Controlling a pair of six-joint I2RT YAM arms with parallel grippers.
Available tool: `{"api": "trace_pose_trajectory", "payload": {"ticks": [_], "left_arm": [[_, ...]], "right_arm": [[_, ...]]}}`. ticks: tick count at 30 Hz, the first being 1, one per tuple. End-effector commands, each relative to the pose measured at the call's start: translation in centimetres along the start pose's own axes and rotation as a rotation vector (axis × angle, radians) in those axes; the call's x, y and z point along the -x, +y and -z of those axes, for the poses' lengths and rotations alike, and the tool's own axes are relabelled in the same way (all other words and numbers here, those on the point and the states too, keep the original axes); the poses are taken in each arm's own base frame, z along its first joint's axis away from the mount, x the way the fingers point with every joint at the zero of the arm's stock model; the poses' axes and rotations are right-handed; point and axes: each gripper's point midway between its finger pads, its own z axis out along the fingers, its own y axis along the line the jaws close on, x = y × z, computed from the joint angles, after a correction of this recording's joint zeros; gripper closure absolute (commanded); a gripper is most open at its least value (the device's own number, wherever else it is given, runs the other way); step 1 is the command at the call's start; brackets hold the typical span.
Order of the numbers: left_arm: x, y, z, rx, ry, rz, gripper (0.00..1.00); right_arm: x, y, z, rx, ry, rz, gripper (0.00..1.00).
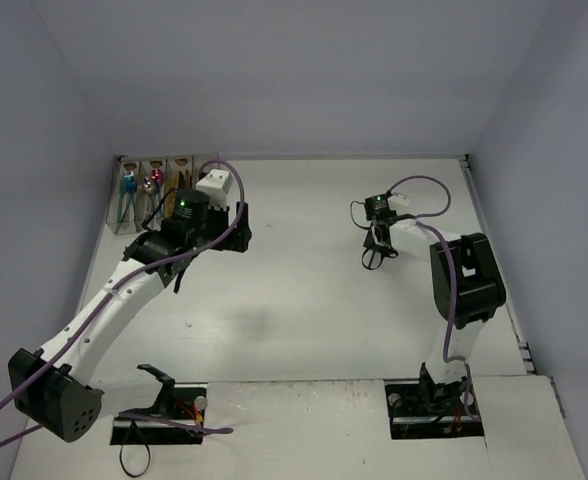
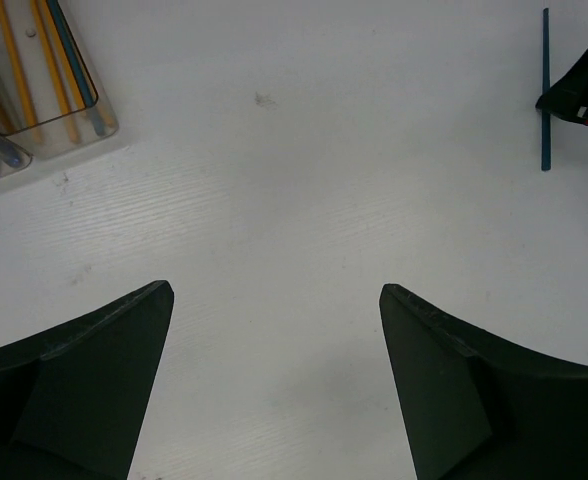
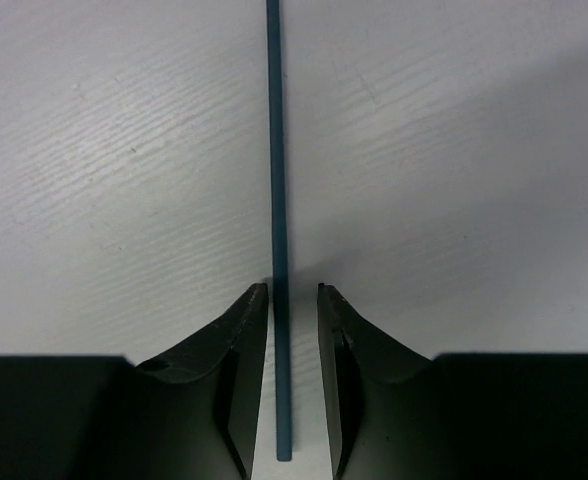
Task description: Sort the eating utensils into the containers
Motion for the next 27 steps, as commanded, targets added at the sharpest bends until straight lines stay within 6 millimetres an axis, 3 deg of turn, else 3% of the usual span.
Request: {"api": "trace_pose_trajectory", "payload": {"ticks": [1,5,12,17,19,27], "left_arm": [[1.5,-2.0,0.6,-0.082,-0.061,0.016,0.18],[0.8,-3.5,0.1,-0.128,-0.041,0.016,0.18],[0.1,-7.7,-1.0,-0.239,-0.014,0.031,0.18],[0.1,-12.0,-2.7,-0.320,0.009,0.021,0.18],[-0.2,-14.1,-3.1,-0.358,0.021,0.013,0.18],[-0.2,-17.8,-4.7,-0.413,0.047,0.013,0.18]], "right_arm": [[0.4,0.6,-0.9,0.009,0.009,-0.008,0.82],[0.0,0.9,-1.6,0.020,0.036,-0.001,1.00],[1.9,3.8,1.8,0.155,-0.026,0.025,1.00],[2.4,7.8,7.4,0.387,-0.103,0.043,1.00],[2.5,9.9,11.6,0.557,-0.147,0.041,1.00],[1.8,12.4,20.7,0.936,-0.238,-0.031,1.00]]}}
